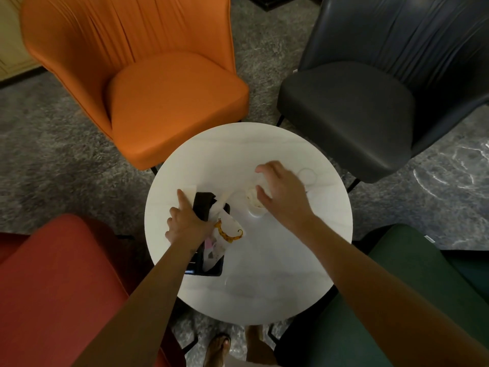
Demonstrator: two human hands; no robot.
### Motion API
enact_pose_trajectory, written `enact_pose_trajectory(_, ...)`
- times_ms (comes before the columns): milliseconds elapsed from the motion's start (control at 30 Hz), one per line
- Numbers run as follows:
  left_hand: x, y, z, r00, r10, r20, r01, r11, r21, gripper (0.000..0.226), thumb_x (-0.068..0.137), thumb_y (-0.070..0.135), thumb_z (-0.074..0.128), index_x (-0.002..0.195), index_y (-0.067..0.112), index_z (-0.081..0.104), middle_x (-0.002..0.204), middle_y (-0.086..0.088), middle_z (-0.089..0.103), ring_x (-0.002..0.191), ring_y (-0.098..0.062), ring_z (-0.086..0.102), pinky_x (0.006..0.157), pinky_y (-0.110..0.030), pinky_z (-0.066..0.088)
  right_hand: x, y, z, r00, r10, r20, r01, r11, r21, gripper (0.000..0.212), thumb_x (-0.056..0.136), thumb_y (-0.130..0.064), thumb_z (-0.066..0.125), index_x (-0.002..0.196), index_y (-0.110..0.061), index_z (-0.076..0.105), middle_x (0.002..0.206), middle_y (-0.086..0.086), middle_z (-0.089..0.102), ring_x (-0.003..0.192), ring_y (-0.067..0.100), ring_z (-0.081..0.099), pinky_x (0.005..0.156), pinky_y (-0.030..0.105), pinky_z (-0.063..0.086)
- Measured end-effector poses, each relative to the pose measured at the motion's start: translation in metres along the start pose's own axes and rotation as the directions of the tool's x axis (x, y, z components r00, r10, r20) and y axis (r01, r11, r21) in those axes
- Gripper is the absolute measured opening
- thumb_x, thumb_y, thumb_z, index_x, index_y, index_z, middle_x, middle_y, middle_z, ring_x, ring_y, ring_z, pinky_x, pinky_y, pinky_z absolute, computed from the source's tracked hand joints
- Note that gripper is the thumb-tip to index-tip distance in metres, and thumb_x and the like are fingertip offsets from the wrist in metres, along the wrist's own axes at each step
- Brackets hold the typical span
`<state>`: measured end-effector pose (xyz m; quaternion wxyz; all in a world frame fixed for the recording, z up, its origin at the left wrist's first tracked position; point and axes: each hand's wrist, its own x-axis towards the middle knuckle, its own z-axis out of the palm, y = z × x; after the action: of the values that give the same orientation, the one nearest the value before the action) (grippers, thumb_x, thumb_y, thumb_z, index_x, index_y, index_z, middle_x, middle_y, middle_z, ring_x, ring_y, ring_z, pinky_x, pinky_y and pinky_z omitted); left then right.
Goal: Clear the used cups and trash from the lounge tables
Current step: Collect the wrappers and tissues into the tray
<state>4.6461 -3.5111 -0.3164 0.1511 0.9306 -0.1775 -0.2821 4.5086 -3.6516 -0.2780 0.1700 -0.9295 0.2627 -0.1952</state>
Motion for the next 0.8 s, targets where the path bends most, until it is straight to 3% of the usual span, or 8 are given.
enact_pose_trajectory(100,0.001,-0.007,-0.005,0.998,-0.054,0.022,0.055,0.998,-0.041,0.106,0.075,0.038,0.07,0.146,0.022,-0.007,0.134,-0.02,0.032,0.125,-0.04,0.035,0.098,-0.053,0.036,-0.017,0.004,0.027,0.966,0.127,0.226,-0.121,0.992,-0.041,0.033,0.085,-0.015,0.057,0.118,-0.009,0.05,0.118,0.01,0.052,0.086,0.031,0.06,0.071,0.041,0.051)
enact_pose_trajectory(200,0.002,-0.014,-0.005,0.997,-0.072,0.026,0.073,0.996,-0.052,0.107,0.075,0.037,0.071,0.146,0.024,-0.008,0.136,-0.02,0.03,0.125,-0.04,0.034,0.099,-0.053,0.036,-0.03,0.016,0.049,0.928,0.222,0.299,-0.168,0.966,-0.197,0.034,0.086,-0.018,0.055,0.118,-0.01,0.047,0.117,0.008,0.052,0.092,0.028,0.059,0.067,0.033,0.048)
enact_pose_trajectory(333,0.002,-0.02,-0.001,0.996,-0.074,0.039,0.077,0.994,-0.073,0.107,0.075,0.035,0.071,0.146,0.024,-0.009,0.136,-0.02,0.029,0.127,-0.04,0.032,0.1,-0.053,0.035,-0.037,0.028,0.067,0.92,0.259,0.295,-0.19,0.952,-0.242,0.024,0.085,-0.015,0.056,0.108,-0.006,0.052,0.106,0.01,0.058,0.087,0.029,0.059,0.059,0.03,0.036)
enact_pose_trajectory(500,0.001,-0.023,0.005,0.997,-0.069,0.042,0.073,0.993,-0.091,0.107,0.074,0.03,0.072,0.146,0.024,-0.008,0.134,-0.02,0.032,0.126,-0.04,0.034,0.098,-0.052,0.036,-0.035,0.028,0.077,0.946,0.238,0.22,-0.194,0.959,-0.206,0.016,0.075,-0.003,0.065,0.089,0.0,0.059,0.086,0.017,0.062,0.071,0.038,0.059,0.056,0.035,0.042)
enact_pose_trajectory(800,0.001,-0.027,0.009,0.993,-0.082,0.083,0.093,0.986,-0.137,0.108,0.073,0.025,0.073,0.146,0.026,-0.007,0.132,-0.019,0.033,0.124,-0.039,0.035,0.099,-0.054,0.037,-0.038,0.027,0.083,0.96,0.221,0.169,-0.192,0.966,-0.174,0.019,0.069,-0.003,0.073,0.082,0.001,0.061,0.08,0.018,0.063,0.059,0.038,0.06,0.051,0.034,0.043)
